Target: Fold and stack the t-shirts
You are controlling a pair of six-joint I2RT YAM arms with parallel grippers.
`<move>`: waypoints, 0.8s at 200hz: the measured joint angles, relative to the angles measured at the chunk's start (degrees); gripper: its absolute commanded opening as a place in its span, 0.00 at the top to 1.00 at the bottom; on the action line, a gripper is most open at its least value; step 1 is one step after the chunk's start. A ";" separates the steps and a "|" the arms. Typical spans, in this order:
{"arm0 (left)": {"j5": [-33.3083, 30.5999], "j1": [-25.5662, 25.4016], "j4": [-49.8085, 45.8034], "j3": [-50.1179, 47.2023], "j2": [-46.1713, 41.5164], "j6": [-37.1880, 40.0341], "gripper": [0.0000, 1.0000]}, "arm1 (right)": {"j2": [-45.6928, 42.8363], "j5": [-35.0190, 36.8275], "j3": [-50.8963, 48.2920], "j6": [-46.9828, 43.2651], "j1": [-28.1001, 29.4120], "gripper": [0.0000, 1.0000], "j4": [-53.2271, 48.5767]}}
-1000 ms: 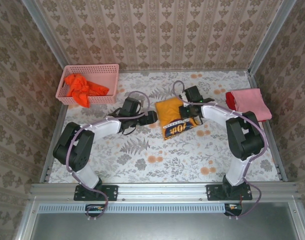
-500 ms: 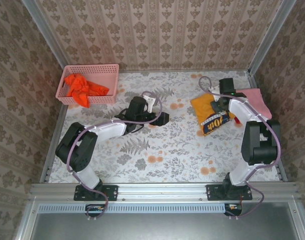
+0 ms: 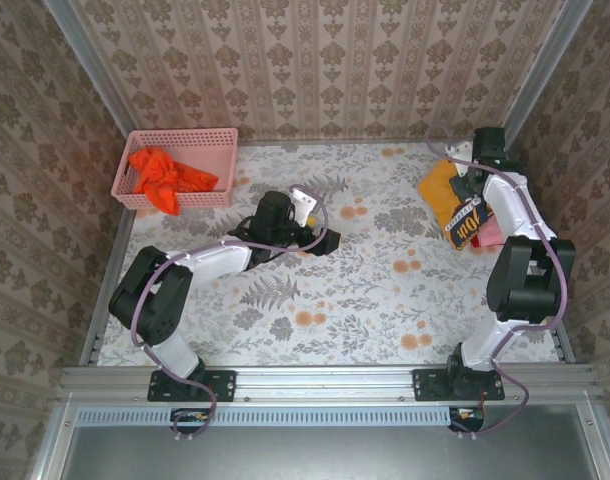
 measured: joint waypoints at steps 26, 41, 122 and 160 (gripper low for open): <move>0.04 0.15 0.00 0.00 0.00 0.33 0.00 | 0.00 -0.09 3.58 -0.98 -0.70 1.00 -2.60; 0.26 0.48 0.02 0.00 0.00 0.46 0.00 | 0.07 -0.07 5.42 -1.31 -1.46 1.00 -3.63; 1.27 1.95 -0.70 1.68 0.00 0.70 0.00 | 3.65 -0.20 10.88 -2.71 -6.43 1.00 -7.50; 1.33 1.99 -1.07 1.68 0.00 0.70 0.00 | 5.22 -0.22 11.26 -2.78 -8.00 1.00 -7.85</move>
